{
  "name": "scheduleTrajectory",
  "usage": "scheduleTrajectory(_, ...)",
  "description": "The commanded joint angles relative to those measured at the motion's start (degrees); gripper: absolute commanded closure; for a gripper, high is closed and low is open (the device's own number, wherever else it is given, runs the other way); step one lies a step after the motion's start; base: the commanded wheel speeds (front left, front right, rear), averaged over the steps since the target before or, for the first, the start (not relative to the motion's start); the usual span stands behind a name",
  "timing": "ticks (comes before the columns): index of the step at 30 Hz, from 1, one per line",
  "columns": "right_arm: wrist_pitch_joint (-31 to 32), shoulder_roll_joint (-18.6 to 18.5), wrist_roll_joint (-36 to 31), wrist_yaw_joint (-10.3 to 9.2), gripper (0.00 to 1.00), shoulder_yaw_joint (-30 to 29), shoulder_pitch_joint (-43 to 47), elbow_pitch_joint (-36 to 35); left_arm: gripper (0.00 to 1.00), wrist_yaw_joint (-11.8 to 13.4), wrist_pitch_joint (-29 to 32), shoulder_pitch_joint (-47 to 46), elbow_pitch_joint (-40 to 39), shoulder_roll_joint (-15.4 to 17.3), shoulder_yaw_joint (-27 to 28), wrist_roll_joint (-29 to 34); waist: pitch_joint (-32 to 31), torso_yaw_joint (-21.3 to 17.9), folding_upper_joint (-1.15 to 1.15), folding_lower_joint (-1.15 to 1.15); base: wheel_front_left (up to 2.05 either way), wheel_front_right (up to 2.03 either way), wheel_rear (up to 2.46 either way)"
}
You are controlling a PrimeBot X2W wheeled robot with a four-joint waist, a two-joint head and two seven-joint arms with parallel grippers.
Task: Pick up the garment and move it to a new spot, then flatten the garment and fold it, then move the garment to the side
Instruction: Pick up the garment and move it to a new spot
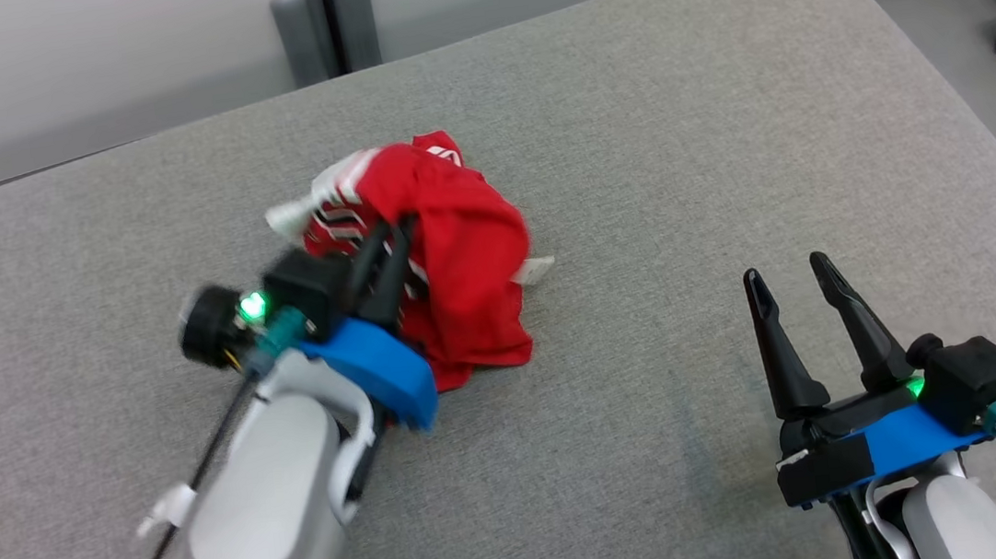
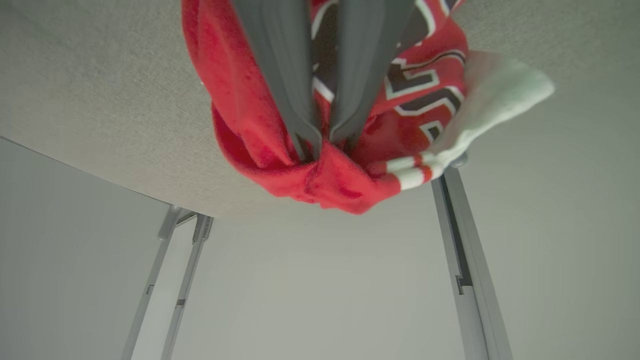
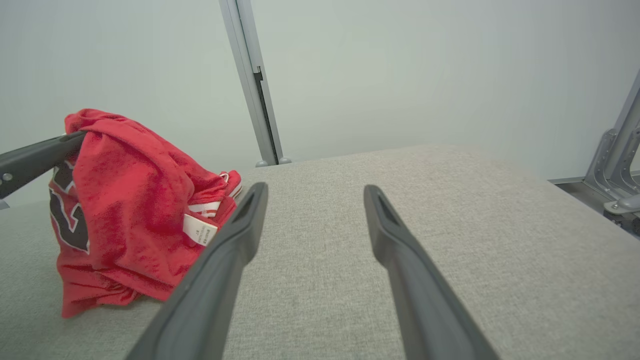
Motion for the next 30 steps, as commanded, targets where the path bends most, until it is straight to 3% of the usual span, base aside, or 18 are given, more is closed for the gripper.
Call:
scheduleTrajectory(1,-0.03,-0.01,-0.23,0.03,0.0,0.0,-0.12,0.12,1.0,-0.43,-0.7,1.68,1.29,-0.35,-1.06,-0.14,-0.19,0.48,0.0,0.0,0.0,0.0,0.0)
scheduleTrajectory(4,-0.02,-0.02,-0.27,0.03,0.0,-0.05,0.26,0.33,1.0,-0.47,-1.69,4.06,3.96,-1.13,-3.22,-0.5,-0.74,1.4,0.0,0.0,0.0,0.0,0.0)
scheduleTrajectory(6,-0.02,-0.02,-0.28,0.03,0.0,0.02,0.53,0.63,0.0,-0.44,-2.49,4.98,5.0,-1.87,-3.74,-0.9,-1.15,1.95,0.0,0.0,0.0,0.0,0.0)
scheduleTrajectory(12,-0.02,-0.01,-0.38,0.03,0.0,-0.22,1.54,1.16,0.0,0.72,-4.27,7.56,4.42,-2.72,-3.06,-1.03,-2.84,4.12,0.0,0.0,0.0,0.0,0.0)
scheduleTrajectory(16,-0.02,-0.01,-0.81,0.03,0.0,-1.09,2.18,1.19,0.0,2.11,-4.49,9.86,-0.29,-2.38,-0.87,0.0,-3.9,6.33,0.0,0.0,0.0,0.0,0.0)
scheduleTrajectory(23,-0.02,-0.02,-1.75,0.03,0.0,-1.78,3.03,0.88,0.0,4.93,-4.49,15.74,-11.82,-0.93,6.57,2.88,-5.67,10.34,0.0,0.0,0.0,0.0,0.0)
scheduleTrajectory(30,-0.03,-0.03,-2.31,0.03,0.0,-2.81,3.7,1.1,0.0,6.14,-4.49,21.1,-18.69,-0.67,14.09,5.46,-7.29,12.91,0.0,0.0,0.0,0.0,0.0)
